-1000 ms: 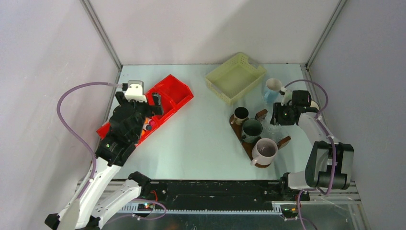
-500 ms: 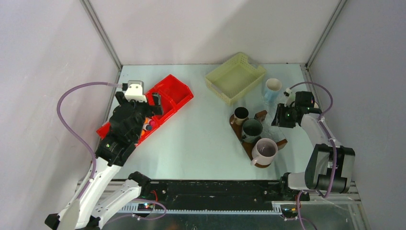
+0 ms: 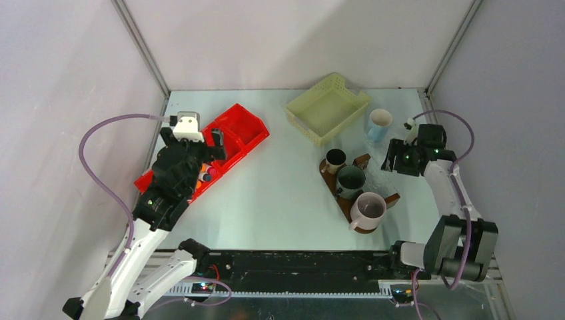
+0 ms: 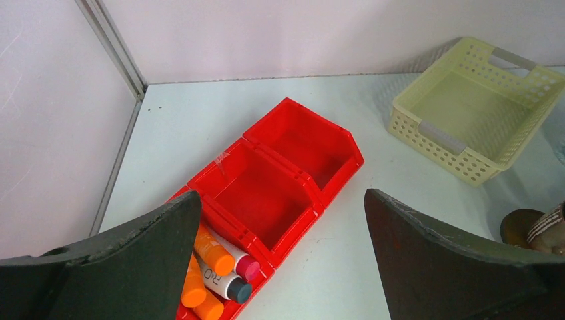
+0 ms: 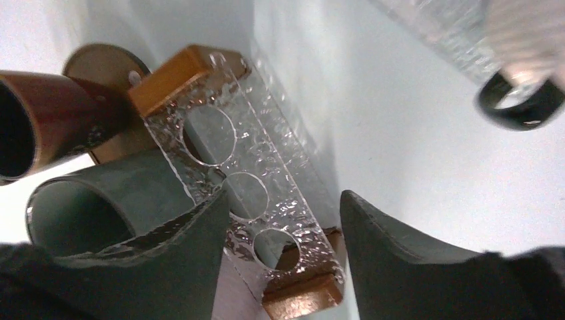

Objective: Prepare toiletry sets of a toothbrush and toothpaste on the tray
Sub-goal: Adjust the toothpaste holder at the center of the board.

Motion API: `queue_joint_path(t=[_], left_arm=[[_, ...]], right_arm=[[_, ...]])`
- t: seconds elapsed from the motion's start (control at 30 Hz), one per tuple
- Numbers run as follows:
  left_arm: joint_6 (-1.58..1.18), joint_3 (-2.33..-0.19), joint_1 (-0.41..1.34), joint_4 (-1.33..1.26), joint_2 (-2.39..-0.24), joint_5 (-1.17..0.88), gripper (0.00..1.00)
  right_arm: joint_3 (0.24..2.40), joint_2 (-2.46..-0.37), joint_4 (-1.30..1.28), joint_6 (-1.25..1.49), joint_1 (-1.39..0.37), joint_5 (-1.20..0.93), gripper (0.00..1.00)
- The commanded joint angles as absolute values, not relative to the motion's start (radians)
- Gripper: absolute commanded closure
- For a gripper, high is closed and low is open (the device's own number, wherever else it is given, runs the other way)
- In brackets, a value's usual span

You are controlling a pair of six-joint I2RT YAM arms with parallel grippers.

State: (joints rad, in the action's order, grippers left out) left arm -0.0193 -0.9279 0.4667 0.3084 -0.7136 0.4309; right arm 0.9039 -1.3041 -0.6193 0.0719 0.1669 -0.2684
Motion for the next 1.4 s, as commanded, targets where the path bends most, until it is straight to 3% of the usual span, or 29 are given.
queue_joint_path(t=[0.0, 0.1, 0.13, 0.2, 0.33, 0.43, 0.57, 0.77, 0.97, 1.37], left_arm=[[-0.035, -0.927, 0.448, 0.277, -0.718, 0.433, 0.00], [-0.050, -0.929, 0.443, 0.278, -0.728, 0.440, 0.00], [-0.058, -0.930, 0.440, 0.280, -0.731, 0.443, 0.00], [-0.075, -0.936, 0.439, 0.285, -0.741, 0.453, 0.00], [-0.130, -0.953, 0.438, 0.309, -0.768, 0.488, 0.00], [-0.175, -0.961, 0.437, 0.330, -0.786, 0.516, 0.00], [-0.239, -0.961, 0.437, 0.392, -0.801, 0.599, 0.00], [-0.332, -0.930, 0.404, 0.496, -0.843, 0.679, 0.00], [-0.480, -0.893, 0.304, 0.575, -0.884, 0.678, 0.01], [-0.660, -0.884, 0.167, 0.678, -1.075, 0.679, 0.14]], right_arm=[[0.997, -1.172, -0.627, 0.073, 0.176, -0.208, 0.31], [1.002, -1.056, -0.627, 0.071, 0.178, -0.161, 0.16], [1.003, -1.029, -0.628, 0.075, 0.178, -0.149, 0.06], [0.996, -0.933, -0.627, 0.089, 0.175, -0.115, 0.01], [0.963, -0.803, -0.609, 0.148, 0.122, 0.060, 0.01], [0.936, -0.736, -0.588, 0.226, 0.028, 0.397, 0.01], [0.874, -0.601, -0.520, 0.166, -0.138, 0.551, 0.01], [0.729, -0.330, -0.431, 0.124, -0.189, 0.474, 0.01], [0.643, -0.197, -0.380, 0.118, -0.240, 0.423, 0.01], [0.499, -0.012, -0.290, 0.120, -0.304, 0.492, 0.01]])
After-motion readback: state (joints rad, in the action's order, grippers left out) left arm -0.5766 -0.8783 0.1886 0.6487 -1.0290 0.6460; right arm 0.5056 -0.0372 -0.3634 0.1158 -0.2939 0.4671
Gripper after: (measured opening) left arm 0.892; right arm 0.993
